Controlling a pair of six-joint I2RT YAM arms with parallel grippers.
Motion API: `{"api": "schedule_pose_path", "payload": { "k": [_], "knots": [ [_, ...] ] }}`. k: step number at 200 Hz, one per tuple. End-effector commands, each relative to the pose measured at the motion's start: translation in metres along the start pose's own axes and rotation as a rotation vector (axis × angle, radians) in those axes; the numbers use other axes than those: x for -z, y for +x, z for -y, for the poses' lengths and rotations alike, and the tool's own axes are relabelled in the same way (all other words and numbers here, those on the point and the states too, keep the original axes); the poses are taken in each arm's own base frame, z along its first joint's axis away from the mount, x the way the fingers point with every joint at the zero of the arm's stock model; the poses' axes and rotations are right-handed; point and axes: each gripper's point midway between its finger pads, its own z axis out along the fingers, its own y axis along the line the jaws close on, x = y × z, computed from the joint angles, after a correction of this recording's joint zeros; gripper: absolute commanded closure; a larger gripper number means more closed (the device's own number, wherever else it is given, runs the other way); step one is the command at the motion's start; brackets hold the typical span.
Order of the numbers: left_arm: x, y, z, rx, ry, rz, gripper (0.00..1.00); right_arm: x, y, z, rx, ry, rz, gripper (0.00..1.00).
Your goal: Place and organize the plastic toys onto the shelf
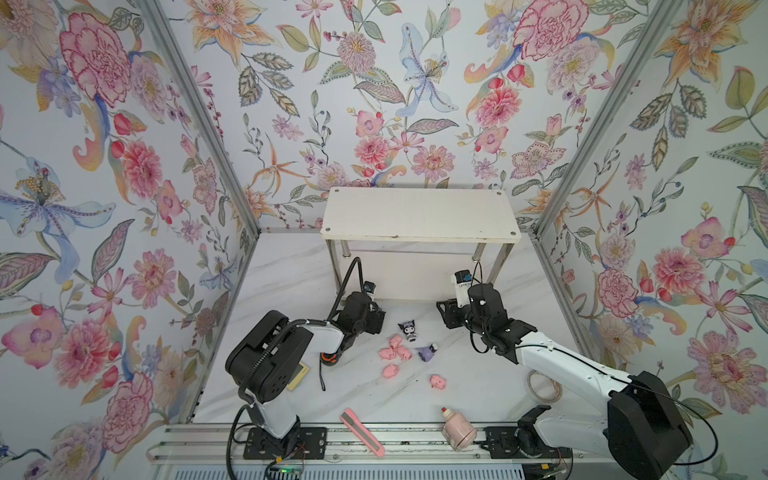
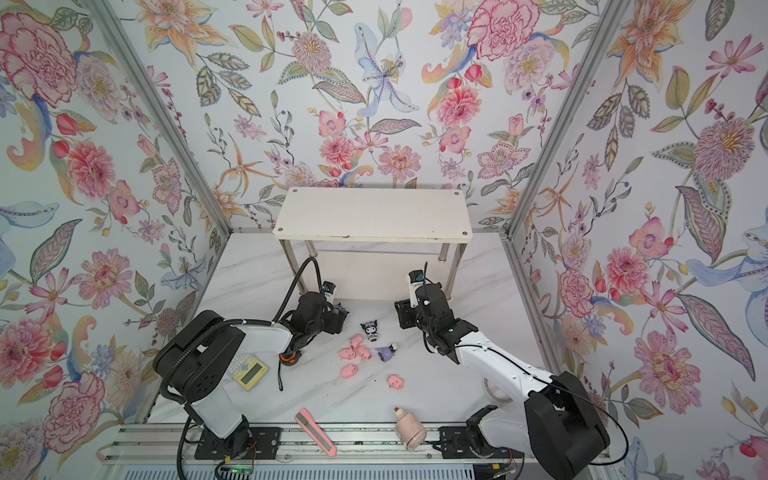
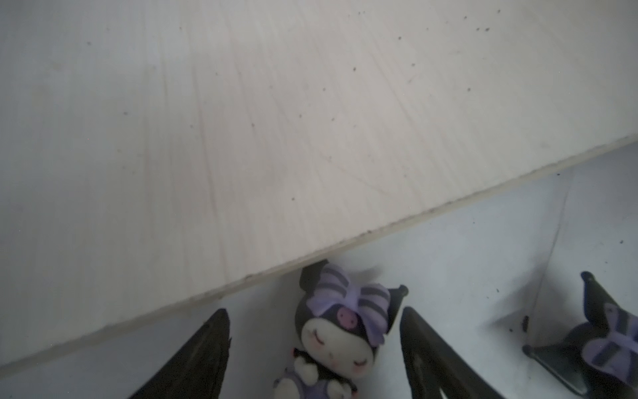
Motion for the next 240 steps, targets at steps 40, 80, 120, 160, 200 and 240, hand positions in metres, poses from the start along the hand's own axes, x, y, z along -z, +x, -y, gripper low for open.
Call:
{"api": "schedule_pose_path", "payload": {
  "k": [40, 80, 120, 160, 200, 240],
  "knots": [
    [0.003, 0.004, 0.001, 0.03, 0.029, 0.005, 0.55, 0.004, -0.001, 0.001, 0.015, 0.011, 0.001, 0.59],
    [0.021, 0.008, -0.003, 0.05, 0.025, 0.03, 0.68, 0.002, -0.004, -0.007, -0.011, -0.024, -0.011, 0.58],
    [0.061, -0.029, 0.003, 0.042, 0.07, 0.193, 0.82, 0.002, -0.016, -0.038, -0.063, -0.174, -0.039, 0.59],
    [0.124, -0.061, 0.018, -0.026, 0.191, 0.513, 0.86, 0.007, -0.028, -0.105, -0.061, -0.476, -0.095, 0.55],
    [0.167, -0.073, 0.018, -0.078, 0.19, 0.675, 0.86, 0.006, -0.037, -0.167, -0.008, -0.706, -0.15, 0.43],
    [0.183, -0.077, 0.031, -0.116, 0.26, 0.694, 0.86, -0.016, -0.021, -0.213, 0.125, -0.756, -0.257, 0.34]
  ]
}}
